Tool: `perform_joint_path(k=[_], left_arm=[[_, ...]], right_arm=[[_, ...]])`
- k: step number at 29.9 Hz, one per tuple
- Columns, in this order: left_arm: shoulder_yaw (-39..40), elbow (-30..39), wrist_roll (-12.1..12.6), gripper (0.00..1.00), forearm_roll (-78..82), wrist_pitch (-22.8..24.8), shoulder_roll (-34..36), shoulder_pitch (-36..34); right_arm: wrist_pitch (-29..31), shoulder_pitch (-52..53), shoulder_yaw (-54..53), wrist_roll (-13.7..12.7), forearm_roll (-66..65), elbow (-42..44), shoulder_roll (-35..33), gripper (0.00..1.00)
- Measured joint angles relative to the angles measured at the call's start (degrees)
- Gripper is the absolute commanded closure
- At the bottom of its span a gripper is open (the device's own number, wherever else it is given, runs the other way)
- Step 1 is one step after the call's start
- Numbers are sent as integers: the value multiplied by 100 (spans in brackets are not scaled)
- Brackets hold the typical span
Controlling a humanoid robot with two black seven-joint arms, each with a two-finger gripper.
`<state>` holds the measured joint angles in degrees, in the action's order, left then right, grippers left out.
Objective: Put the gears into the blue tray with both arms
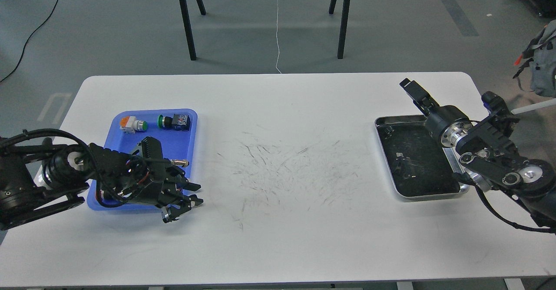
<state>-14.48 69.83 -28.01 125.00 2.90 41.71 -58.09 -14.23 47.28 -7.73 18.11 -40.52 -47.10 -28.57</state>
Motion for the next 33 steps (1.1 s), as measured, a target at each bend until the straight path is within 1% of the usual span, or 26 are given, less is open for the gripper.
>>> perform_joint_path(k=[10, 15, 19, 21, 24, 33], left_arm=[[0, -13, 1, 75, 0, -78, -16, 21], [8, 0, 0, 80, 0, -146, -30, 29], [20, 3, 0, 81, 0, -203, -32, 54], [20, 4, 0, 85, 0, -214, -32, 60], [20, 4, 0, 88, 0, -233, -32, 85], [30, 16, -1, 89, 0, -286, -24, 104]], right_arm=[[0, -2, 8, 0, 0, -1, 0, 13], [0, -2, 9, 0, -6, 6, 23, 13], [0, -2, 12, 0, -12, 12, 39, 13], [0, -3, 16, 0, -16, 15, 42, 13], [0, -8, 17, 0, -17, 17, 42, 13], [0, -2, 17, 0, -18, 17, 36, 12]])
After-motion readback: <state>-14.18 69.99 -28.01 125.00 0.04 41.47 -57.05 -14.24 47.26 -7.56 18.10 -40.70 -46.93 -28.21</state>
